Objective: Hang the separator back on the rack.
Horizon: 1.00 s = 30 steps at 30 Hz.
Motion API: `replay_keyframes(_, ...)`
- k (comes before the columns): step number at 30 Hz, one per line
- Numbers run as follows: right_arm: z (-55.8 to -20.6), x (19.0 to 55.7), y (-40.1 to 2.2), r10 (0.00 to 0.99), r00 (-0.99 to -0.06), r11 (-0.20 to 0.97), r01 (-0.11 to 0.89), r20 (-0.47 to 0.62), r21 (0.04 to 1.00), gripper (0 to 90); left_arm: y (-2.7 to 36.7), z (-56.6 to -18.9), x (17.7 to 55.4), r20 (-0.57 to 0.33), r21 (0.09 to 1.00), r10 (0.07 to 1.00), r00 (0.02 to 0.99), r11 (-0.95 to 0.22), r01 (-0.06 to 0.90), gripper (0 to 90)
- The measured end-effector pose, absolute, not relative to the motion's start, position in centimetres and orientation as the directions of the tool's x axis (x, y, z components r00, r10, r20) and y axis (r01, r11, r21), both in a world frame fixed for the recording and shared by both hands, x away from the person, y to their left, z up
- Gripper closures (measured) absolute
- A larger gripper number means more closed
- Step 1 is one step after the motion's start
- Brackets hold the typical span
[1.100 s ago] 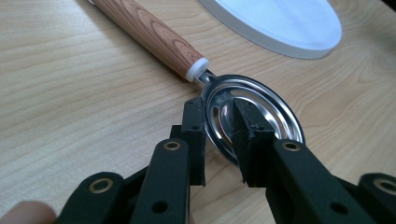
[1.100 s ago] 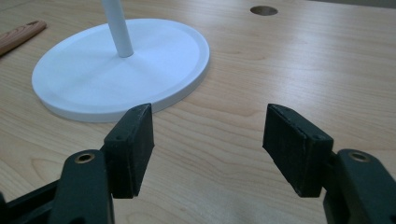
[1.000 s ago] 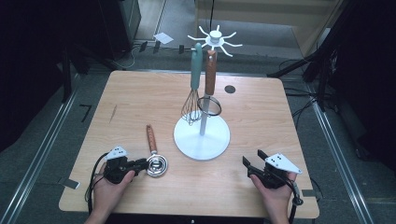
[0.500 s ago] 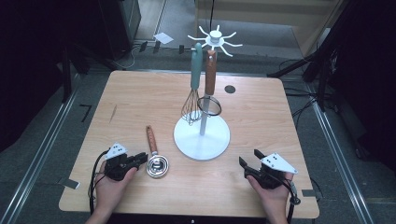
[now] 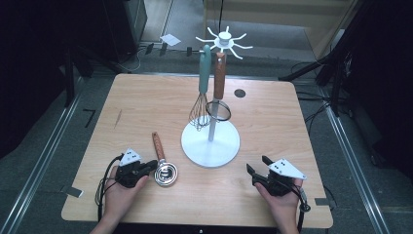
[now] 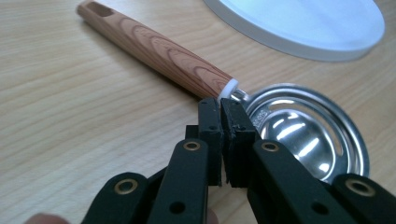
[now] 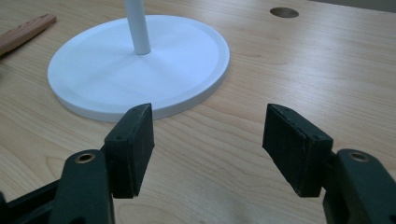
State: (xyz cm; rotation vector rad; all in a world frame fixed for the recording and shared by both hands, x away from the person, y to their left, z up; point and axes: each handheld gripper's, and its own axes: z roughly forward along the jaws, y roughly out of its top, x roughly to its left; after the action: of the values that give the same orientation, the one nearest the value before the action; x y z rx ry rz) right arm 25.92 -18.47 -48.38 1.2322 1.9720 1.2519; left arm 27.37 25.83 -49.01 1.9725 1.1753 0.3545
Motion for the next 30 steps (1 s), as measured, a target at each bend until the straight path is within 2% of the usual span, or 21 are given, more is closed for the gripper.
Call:
replay_keyframes(8,-48.4,25.9,-18.3,0.878,-0.477,0.18,0.426,0.05,0.887,35.4,24.4,-49.1,26.8,-0.139,0.734,0.803,0.58,-0.31,0.605,88.4)
replay_keyframes(12,-48.4,25.9,-18.3,0.878,-0.477,0.181,0.425,0.05,0.887,35.4,25.1,-48.8,26.9,-0.176,0.752,0.827,0.534,-0.237,0.616,84.6)
replay_keyframes(15,-48.4,25.9,-18.4,0.878,-0.476,0.181,0.424,0.048,0.887,35.4,25.5,-48.4,26.8,-0.207,0.781,0.818,0.536,-0.192,0.595,72.9)
replay_keyframes(18,-48.4,25.9,-18.3,0.877,-0.478,0.184,0.426,0.047,0.886,35.4,24.9,-48.7,26.9,-0.207,0.768,0.793,0.573,-0.231,0.597,62.0)
replay_keyframes(22,-48.4,25.9,-18.2,0.876,-0.48,0.19,0.428,0.045,0.884,35.4,23.9,-49.2,27.0,-0.209,0.738,0.781,0.589,-0.27,0.619,54.9)
replay_keyframes(27,-48.4,25.9,-18.2,0.876,-0.48,0.192,0.425,0.04,0.884,35.4,23.5,-49.2,26.7,-0.196,0.73,0.772,0.604,-0.296,0.616,64.7)
replay_keyframes(30,-48.4,25.9,-18.2,0.876,-0.481,0.191,0.424,0.041,0.885,35.4,23.3,-49.2,26.4,-0.187,0.733,0.772,0.608,-0.303,0.61,67.5)
